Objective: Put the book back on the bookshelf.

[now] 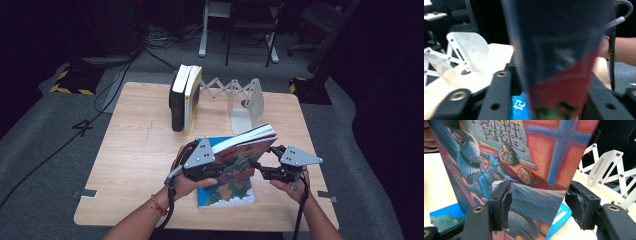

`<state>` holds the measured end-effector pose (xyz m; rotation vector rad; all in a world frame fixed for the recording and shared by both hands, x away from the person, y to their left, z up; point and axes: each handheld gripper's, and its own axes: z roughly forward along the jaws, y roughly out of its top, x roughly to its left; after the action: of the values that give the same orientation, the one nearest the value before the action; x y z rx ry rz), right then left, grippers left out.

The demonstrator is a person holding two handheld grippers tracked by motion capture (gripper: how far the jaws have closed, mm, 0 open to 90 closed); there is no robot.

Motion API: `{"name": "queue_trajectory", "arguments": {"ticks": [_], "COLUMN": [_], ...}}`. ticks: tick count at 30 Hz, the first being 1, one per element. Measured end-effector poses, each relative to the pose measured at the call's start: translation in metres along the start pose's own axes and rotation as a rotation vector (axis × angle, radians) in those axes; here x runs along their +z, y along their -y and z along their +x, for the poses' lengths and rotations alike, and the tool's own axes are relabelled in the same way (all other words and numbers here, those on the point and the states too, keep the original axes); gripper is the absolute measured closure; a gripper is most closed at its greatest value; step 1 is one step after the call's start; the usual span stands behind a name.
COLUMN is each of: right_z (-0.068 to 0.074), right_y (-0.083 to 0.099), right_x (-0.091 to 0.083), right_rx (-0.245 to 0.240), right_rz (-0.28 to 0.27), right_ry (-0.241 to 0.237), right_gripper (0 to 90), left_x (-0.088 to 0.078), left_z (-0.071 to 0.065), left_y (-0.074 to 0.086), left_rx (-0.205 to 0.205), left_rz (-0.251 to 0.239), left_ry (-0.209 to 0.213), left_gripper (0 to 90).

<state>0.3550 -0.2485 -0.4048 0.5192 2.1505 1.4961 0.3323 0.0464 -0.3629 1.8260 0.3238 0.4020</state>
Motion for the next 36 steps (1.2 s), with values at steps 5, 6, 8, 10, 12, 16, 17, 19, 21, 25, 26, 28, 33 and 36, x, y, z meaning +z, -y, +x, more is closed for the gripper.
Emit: {"name": "queue_trajectory", "arguments": {"ticks": [5,6,8,10,12,16,17,19,21,25,26,28,33,36], "right_z": [0.0,0.0,0.0,0.0,0.0,-0.001,-0.001,-0.002,-0.003,-0.005,-0.006,-0.008,-0.009,-0.01], "right_y": [0.0,-0.001,-0.002,-0.002,-0.002,-0.001,0.001,0.005,0.012,0.02,0.024,0.034,0.042,0.044], "right_x": [0.001,0.001,0.0,0.0,-0.002,-0.006,-0.009,-0.012,-0.018,-0.022,-0.023,-0.025,-0.026,-0.027], "right_rx": [-0.004,-0.004,-0.006,-0.006,-0.002,-0.003,0.0,-0.001,0.009,0.024,0.024,0.038,0.044,0.047], "right_rz": [0.005,0.005,0.01,0.013,0.014,0.03,0.035,0.057,0.079,0.109,0.123,0.155,0.193,0.203], "right_ry": [0.003,0.003,-0.001,-0.003,-0.014,-0.017,-0.017,-0.011,-0.006,-0.004,0.0,0.006,0.006,0.006], "right_gripper": [38.4,38.1,37.8,37.6,37.0,34.4,34.3,34.0,33.8,32.8,32.2,30.6,30.5,30.5], "left_x": [0.001,0.001,0.0,0.0,0.0,-0.002,-0.002,-0.004,-0.007,-0.009,-0.01,-0.011,-0.013,-0.012], "left_z": [0.0,0.0,0.0,0.0,-0.001,-0.003,-0.003,-0.003,-0.003,-0.002,-0.002,-0.001,0.002,0.006], "left_y": [-0.002,-0.002,-0.002,-0.002,-0.002,-0.002,-0.002,-0.001,0.0,0.001,0.002,0.003,0.004,0.002], "left_rx": [0.007,0.007,0.006,0.005,0.013,0.023,0.023,0.026,0.025,0.019,0.018,0.019,0.012,0.007], "left_rz": [0.008,0.008,0.008,0.005,0.005,0.01,0.009,0.005,0.003,0.0,-0.002,-0.003,-0.004,0.007], "left_ry": [0.002,0.003,0.007,0.009,0.01,0.003,0.002,-0.002,-0.01,-0.025,-0.032,-0.053,-0.071,-0.099], "left_gripper": [71.4,71.9,72.3,72.7,72.8,73.0,73.1,73.1,73.2,73.1,73.1,73.0,73.0,73.2]}}
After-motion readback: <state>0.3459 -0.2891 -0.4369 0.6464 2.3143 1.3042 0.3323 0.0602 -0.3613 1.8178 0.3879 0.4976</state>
